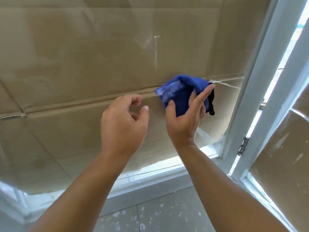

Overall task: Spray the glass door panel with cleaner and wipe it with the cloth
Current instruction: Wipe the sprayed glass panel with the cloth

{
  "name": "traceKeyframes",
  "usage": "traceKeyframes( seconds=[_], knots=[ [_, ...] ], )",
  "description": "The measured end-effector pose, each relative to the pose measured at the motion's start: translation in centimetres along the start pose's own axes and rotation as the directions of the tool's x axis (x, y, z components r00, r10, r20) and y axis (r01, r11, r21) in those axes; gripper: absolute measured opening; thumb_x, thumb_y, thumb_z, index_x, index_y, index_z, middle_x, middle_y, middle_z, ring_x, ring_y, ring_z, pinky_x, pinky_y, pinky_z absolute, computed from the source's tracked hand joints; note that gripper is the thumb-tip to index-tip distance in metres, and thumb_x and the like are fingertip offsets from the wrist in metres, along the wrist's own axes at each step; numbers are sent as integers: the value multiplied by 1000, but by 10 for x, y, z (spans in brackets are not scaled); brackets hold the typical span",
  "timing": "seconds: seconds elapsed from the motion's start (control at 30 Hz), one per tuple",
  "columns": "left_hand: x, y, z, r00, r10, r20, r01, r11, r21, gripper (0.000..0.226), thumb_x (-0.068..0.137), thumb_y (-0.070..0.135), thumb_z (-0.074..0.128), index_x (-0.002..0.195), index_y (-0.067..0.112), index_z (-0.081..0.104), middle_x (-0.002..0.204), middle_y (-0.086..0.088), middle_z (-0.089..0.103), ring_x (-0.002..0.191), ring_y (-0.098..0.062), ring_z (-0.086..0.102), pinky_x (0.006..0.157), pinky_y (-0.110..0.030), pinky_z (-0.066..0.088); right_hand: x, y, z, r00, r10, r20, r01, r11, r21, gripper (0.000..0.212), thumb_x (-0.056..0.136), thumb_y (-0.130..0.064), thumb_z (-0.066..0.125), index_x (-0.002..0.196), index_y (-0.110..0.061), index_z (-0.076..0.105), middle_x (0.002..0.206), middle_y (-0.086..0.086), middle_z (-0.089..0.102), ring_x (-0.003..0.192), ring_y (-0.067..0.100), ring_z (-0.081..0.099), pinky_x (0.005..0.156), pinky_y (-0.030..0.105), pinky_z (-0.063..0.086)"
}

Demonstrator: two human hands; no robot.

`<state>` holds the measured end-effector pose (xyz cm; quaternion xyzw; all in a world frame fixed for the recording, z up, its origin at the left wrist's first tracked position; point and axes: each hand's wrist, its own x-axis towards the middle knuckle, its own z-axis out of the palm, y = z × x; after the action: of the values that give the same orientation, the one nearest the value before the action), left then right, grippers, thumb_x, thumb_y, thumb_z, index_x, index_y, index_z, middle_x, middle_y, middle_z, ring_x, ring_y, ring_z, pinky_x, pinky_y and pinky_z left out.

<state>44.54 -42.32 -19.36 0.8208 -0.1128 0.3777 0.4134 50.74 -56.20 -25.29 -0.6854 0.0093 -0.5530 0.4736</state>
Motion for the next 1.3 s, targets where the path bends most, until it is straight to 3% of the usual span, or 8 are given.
traceKeyframes(
  seconds=[0.13,0.33,0.47,0.6,0.8,0.93,1.13,1.3],
  knots=[
    [3,-3,0,999,28,-23,-29,999,-25,19,85,25,68,104,23,68,99,12,68,62,-3,62,71,-22,49,41,-13,3,990,-22,-138,23,1000,7,107,82,-14,66,154,9,-10,153,6,51,146,21,36,120,54,22],
    [-3,-1,12,993,100,-57,-102,994,-41,21,83,21,67,104,23,67,102,13,65,62,-7,61,67,-26,52,-8,-6,16,900,-386,204,422,888,-180,78,87,-24,49,154,-2,16,156,15,44,152,33,26,120,58,21],
    [-3,-2,11,990,136,-40,-137,990,-24,21,85,22,66,106,23,67,105,14,62,60,-7,61,65,-27,50,-18,25,6,1000,-6,28,14,963,-269,83,80,-25,38,159,-4,21,164,17,27,155,30,12,124,52,5],
    [-3,-2,8,989,149,-8,-149,988,-31,20,85,26,65,104,24,68,105,16,62,64,-6,62,65,-26,51,33,39,-17,913,372,-170,-406,874,-267,90,80,-54,17,162,-18,12,171,5,2,154,27,11,120,50,11],
    [-8,-3,24,974,223,35,-223,975,-18,21,85,23,66,105,20,70,105,13,63,63,-7,60,61,-22,48,24,30,-6,995,-73,61,94,851,-517,80,95,-57,33,162,-16,18,170,7,12,142,38,27,112,50,18],
    [-14,-1,36,959,278,59,-278,961,-12,21,86,20,66,106,18,70,103,10,62,64,-5,59,56,-31,50,4,54,-4,995,97,-15,-93,892,-443,80,95,-56,27,161,-17,4,170,4,3,157,27,2,120,50,2],
    [-26,1,47,928,371,28,-371,929,6,25,85,13,67,109,10,70,102,2,61,77,-13,60,60,-35,50,-39,102,-15,609,761,-225,-787,615,-49,85,93,-64,15,163,-18,2,171,0,-1,157,16,-1,126,43,-2],
    [-26,-3,49,910,414,30,-415,903,109,30,80,14,70,110,10,72,107,-4,61,101,-20,57,84,-37,40,-63,110,-15,374,911,-174,-922,385,34,67,109,-48,21,162,-15,-2,171,3,-5,157,18,-3,125,39,-3]
  ],
)
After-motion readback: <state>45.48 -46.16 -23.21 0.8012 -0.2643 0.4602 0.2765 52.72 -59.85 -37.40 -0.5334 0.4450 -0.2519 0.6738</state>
